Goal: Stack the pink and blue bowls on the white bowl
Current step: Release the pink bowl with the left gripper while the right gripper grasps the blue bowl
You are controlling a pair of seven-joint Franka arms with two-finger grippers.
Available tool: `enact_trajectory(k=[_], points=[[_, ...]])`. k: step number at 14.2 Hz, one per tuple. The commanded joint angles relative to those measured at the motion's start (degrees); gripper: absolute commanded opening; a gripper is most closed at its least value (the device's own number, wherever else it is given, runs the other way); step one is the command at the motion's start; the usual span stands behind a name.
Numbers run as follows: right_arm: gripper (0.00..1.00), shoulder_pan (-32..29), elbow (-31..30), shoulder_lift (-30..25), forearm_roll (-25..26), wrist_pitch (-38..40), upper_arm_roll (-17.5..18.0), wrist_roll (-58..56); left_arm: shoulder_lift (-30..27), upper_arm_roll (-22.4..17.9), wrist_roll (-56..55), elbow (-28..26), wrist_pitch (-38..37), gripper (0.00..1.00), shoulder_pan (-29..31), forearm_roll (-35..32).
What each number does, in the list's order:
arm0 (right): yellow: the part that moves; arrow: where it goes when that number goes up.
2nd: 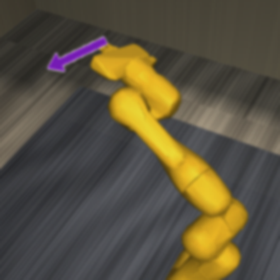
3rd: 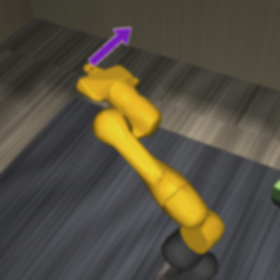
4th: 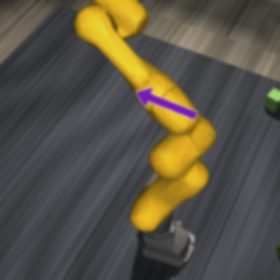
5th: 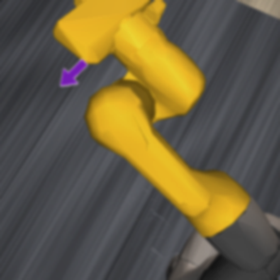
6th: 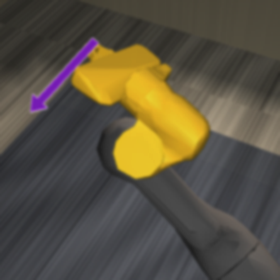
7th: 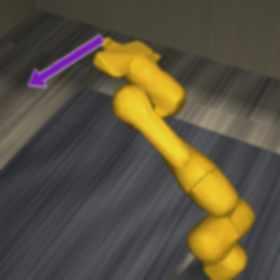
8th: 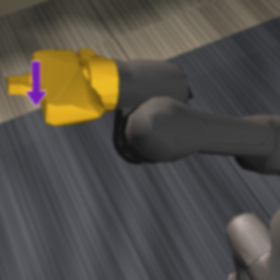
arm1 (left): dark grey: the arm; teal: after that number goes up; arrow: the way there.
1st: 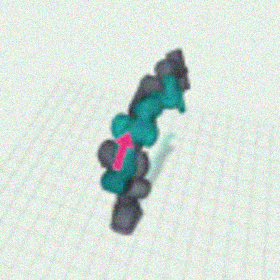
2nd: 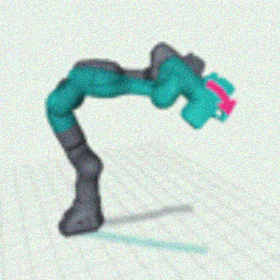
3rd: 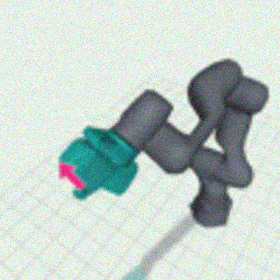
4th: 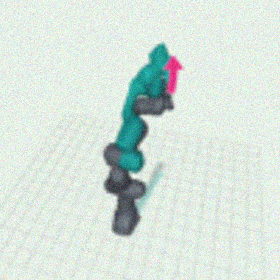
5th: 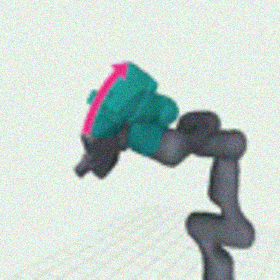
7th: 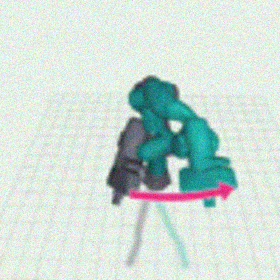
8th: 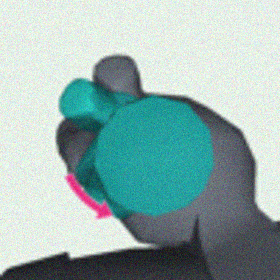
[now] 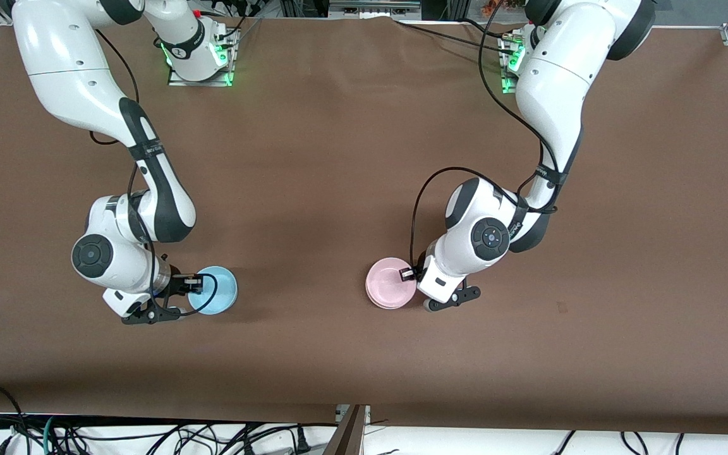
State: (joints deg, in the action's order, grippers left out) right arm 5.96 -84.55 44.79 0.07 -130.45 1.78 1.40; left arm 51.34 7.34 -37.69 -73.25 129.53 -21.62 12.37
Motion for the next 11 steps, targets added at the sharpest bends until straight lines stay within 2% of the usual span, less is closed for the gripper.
enact_trajectory(k=[1,2,4,5,8,11], points=[[0.23,-0.43,1.23,0.74,-1.22,-0.07,0.24,-1.49,0.96,0.05,-2.30,1.18,0.64,0.00,-0.36,-1.48],[0.21,-0.43,1.23,0.74,-1.30,-0.07,0.24,-1.49,0.96,0.13,-3.00,1.18,0.64,0.15,-0.27,-1.48],[0.06,-0.43,1.14,0.74,-1.48,-0.07,0.24,-1.49,0.87,0.14,-3.97,1.18,0.55,0.67,-0.27,-1.39],[0.00,-0.43,1.14,0.74,-1.48,-0.07,0.24,-1.49,0.35,0.14,-3.89,1.27,0.29,1.00,0.08,-1.39],[0.00,-0.43,1.23,0.65,-1.48,0.02,0.24,-1.49,-3.07,-0.04,-3.97,1.71,-5.40,1.00,1.57,-0.86],[0.00,0.01,1.66,-0.49,-1.48,1.77,0.50,-1.49,-8.16,-0.56,-2.57,1.19,-13.31,1.00,6.13,-1.47]])
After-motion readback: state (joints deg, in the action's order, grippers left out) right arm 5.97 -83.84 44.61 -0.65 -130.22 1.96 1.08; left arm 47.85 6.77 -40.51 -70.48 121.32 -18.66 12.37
